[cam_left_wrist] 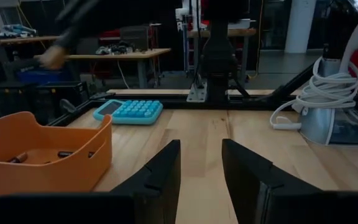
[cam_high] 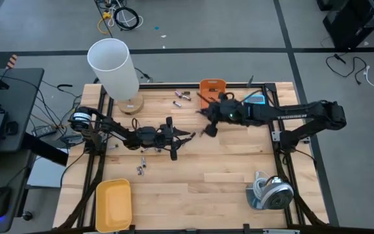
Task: Sort batteries
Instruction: Put the black battery into the orange bin
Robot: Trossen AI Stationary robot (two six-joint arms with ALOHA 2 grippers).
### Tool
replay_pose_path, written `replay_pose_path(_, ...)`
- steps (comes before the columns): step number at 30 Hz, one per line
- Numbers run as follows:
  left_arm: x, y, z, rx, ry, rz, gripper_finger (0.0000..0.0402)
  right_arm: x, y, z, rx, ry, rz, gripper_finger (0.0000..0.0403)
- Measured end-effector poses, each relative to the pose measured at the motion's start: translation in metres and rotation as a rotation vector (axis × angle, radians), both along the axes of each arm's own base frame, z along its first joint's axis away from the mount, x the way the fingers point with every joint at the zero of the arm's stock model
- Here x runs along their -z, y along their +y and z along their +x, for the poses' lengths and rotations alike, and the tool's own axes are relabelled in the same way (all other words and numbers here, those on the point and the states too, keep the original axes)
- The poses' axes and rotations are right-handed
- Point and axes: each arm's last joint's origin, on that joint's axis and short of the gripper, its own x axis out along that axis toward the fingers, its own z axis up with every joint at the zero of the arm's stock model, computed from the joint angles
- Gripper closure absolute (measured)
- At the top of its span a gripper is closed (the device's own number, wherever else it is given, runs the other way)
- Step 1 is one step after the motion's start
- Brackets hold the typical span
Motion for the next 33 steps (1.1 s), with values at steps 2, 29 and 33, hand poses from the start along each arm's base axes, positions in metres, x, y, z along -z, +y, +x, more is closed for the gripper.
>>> replay_pose_path(2,0.000,0.000,0.000,0.003,-0.001,-0.001,0.0282,0.004,-0.012,-0.001,0.048,0.015,0.011,0.0383)
replay_pose_path(29,-0.003,-0.001,0.000,0.030,-0.034,-0.001,0.0282,0.044,-0.066,-0.038,0.535,0.214,0.443,0.0370)
replay_pose_path(33,-0.003,-0.001,0.000,0.031,-0.029,-0.001,0.0282,0.044,-0.066,-0.038,0.532,0.212,0.442,0.0366)
